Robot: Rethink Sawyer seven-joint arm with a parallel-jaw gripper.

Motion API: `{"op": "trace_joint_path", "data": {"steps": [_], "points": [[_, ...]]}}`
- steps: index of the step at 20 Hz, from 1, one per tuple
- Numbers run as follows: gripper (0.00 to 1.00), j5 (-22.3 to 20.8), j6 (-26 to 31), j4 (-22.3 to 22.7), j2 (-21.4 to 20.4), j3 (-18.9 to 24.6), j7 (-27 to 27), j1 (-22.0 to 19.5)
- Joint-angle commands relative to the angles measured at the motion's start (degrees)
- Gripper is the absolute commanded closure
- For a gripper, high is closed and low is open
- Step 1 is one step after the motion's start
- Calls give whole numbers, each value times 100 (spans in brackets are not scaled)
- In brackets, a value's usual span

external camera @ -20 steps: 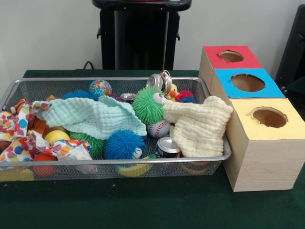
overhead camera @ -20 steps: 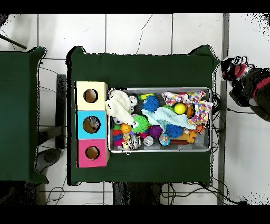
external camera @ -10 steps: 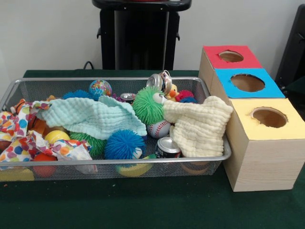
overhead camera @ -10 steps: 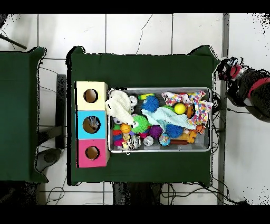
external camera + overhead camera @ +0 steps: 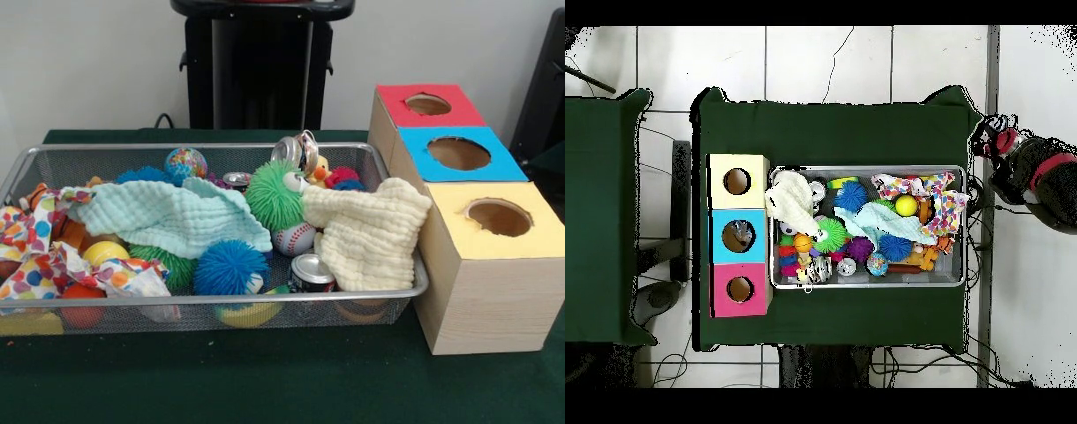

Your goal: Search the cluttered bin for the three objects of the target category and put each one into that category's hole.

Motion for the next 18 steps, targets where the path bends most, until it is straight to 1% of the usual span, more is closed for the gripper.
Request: {"op": "trace_joint_path", "data": {"steps": [1,3,9,18], "points": [[100,-506,-54,77,496,242,-2351,-22],[100,-559,-78,44,549,235,-2368,-27],[100,-678,-111,-136,881,248,-2475,-52],[100,-784,-166,-479,1509,387,-3060,-236]]}}
